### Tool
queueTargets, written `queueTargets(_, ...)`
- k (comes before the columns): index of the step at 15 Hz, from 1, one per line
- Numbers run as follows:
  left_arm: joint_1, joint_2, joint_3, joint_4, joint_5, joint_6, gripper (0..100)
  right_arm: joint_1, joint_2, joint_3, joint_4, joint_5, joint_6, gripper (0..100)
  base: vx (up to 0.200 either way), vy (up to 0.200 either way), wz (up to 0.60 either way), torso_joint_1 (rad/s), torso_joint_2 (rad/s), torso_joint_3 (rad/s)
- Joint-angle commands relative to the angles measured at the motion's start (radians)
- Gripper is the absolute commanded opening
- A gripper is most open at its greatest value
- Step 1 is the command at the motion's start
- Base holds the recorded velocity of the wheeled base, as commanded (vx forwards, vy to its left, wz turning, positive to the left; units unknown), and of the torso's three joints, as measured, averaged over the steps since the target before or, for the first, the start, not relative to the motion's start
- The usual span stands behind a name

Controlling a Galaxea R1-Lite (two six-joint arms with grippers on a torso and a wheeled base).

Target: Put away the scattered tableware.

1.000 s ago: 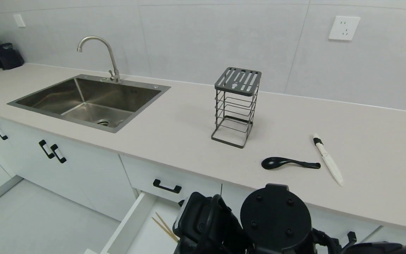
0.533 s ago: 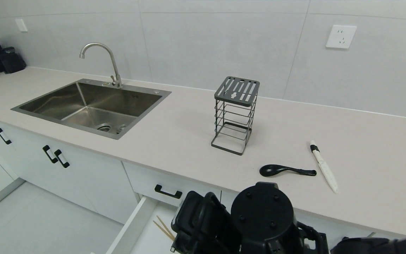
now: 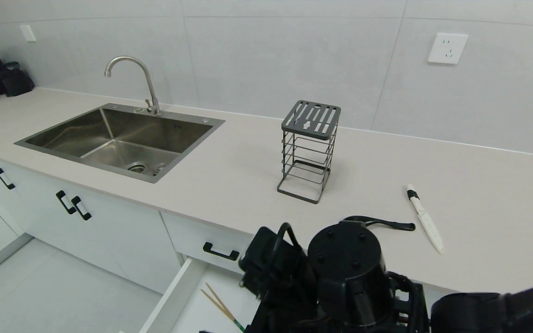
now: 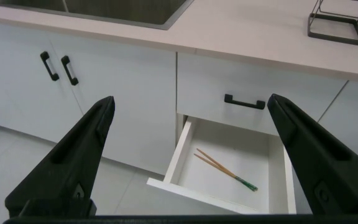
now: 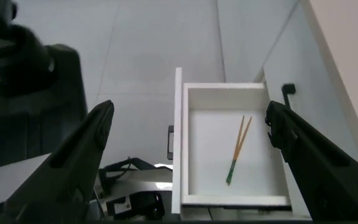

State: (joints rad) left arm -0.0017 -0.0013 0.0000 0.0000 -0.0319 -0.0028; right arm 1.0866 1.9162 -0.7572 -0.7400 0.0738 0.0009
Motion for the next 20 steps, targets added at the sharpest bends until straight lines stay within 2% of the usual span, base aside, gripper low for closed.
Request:
queueTargets(1, 0.0, 0.001, 0.0, 0.0, 0.0, 0.0, 100, -0.057, -0.112, 0.147, -0.004, -0.083, 0.01, 100, 0.0, 0.0, 0.0, 0.0, 0.0, 0.0)
queueTargets(2, 0.0, 0.001, 0.0, 0.0, 0.0, 0.0, 100, -0.059, -0.115, 0.15, -0.004, -0.083, 0.01, 100, 0.0, 0.0, 0.0, 0.0, 0.0, 0.0)
queueTargets(3, 0.0, 0.001, 0.0, 0.0, 0.0, 0.0, 100, -0.108, -0.229, 0.242, 0.001, -0.091, 0.005, 100, 0.0, 0.0, 0.0, 0.0, 0.0, 0.0)
queueTargets(5, 0.0, 0.001, 0.0, 0.0, 0.0, 0.0, 100, -0.169, -0.336, 0.331, 0.002, -0.091, 0.005, 100, 0.0, 0.0, 0.0, 0.0, 0.0, 0.0)
queueTargets(8, 0.0, 0.001, 0.0, 0.0, 0.0, 0.001, 100, -0.349, -0.448, 0.361, 0.044, -0.08, -0.013, 100, 0.0, 0.0, 0.0, 0.0, 0.0, 0.0)
queueTargets(10, 0.0, 0.001, 0.0, 0.0, 0.0, 0.0, 100, -0.524, -0.467, 0.355, 0.083, -0.014, -0.087, 100, 0.0, 0.0, 0.0, 0.0, 0.0, 0.0)
queueTargets(11, 0.0, 0.001, 0.0, 0.0, 0.0, 0.0, 100, -0.567, -0.467, 0.354, 0.083, 0.017, -0.122, 100, 0.0, 0.0, 0.0, 0.0, 0.0, 0.0)
queueTargets(12, 0.0, 0.001, 0.0, 0.0, 0.0, 0.0, 100, -0.648, -0.442, 0.352, 0.085, 0.078, -0.2, 100, 0.0, 0.0, 0.0, 0.0, 0.0, 0.0)
queueTargets(14, 0.0, 0.001, 0.0, 0.0, 0.0, 0.0, 100, -0.734, -0.376, 0.32, 0.083, 0.141, -0.294, 100, 0.0, 0.0, 0.0, 0.0, 0.0, 0.0)
queueTargets(17, 0.0, 0.001, 0.0, 0.0, -0.002, 0.0, 100, -0.81, -0.304, 0.297, 0.083, 0.224, -0.355, 100, 0.0, 0.0, 0.0, 0.0, 0.0, 0.0)
queueTargets(20, 0.0, 0.001, 0.0, 0.0, 0.0, 0.0, 100, -0.846, -0.259, 0.291, 0.077, 0.227, -0.354, 100, 0.0, 0.0, 0.0, 0.0, 0.0, 0.0)
